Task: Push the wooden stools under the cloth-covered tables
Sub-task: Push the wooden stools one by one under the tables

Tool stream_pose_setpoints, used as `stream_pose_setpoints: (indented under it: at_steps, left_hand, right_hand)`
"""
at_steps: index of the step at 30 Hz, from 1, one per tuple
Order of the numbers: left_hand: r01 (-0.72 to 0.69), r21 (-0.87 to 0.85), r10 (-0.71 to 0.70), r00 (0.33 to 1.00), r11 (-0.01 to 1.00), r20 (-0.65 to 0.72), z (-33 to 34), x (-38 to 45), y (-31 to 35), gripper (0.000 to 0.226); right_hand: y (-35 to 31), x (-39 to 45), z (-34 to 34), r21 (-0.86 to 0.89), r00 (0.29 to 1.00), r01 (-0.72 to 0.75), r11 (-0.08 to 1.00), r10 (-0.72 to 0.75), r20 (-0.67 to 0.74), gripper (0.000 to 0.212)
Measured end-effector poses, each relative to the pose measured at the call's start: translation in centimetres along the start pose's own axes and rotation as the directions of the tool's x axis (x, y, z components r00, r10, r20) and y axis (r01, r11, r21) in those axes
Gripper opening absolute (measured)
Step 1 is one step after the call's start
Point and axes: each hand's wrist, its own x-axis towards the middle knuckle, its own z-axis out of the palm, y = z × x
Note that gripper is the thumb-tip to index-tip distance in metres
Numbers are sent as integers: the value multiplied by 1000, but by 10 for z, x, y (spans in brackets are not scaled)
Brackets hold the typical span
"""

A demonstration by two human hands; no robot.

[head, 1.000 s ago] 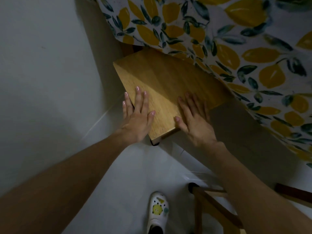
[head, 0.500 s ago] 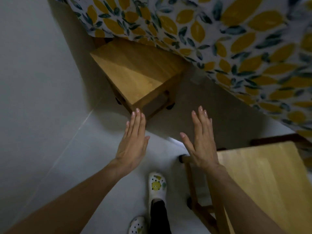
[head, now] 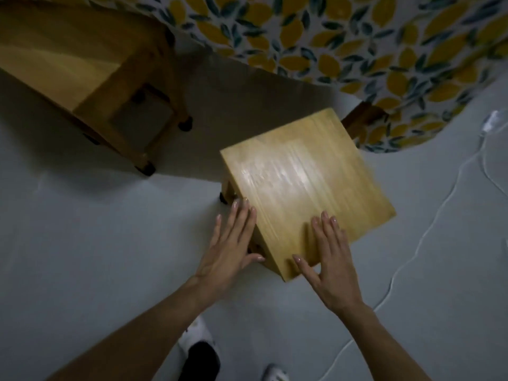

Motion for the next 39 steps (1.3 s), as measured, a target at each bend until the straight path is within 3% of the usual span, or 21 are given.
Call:
stream_pose_setpoints:
  at_steps: [6,17,21,27,33,37,39]
  left_hand:
    - [-84,170,75,995,982,62,6,4,34,112]
    - [93,301,-170,956,949,239,-12,10,69,114]
    - [149,242,-215,937,959,276,-23,36,66,129]
    - [160,213,-212,944,964,253,-40,86,53,131]
    - [149,171,-184,961,974,208,-70,159,26,129]
    - [133,144,-158,970,981,186,-90,209,6,128]
    - [123,128,-145,973,984,181,-98,229,-3,128]
  right_hand:
    - [45,-30,9,-101,993,95,990,-88,78,81]
    - [51,-8,22,-40,992,128,991,-127,18,66]
    - [57,8,18,-60,988,154,986,-153,12,68]
    - [68,66,1,-70,984,155,985,-148,97,75]
    - [77,157,-23,-91,984,157,983,-148,99,69]
    - [78,216,-40,-109,988,132,985,-122,91,93]
    - [75,238,-49,-88,992,102,991,-95,82,94]
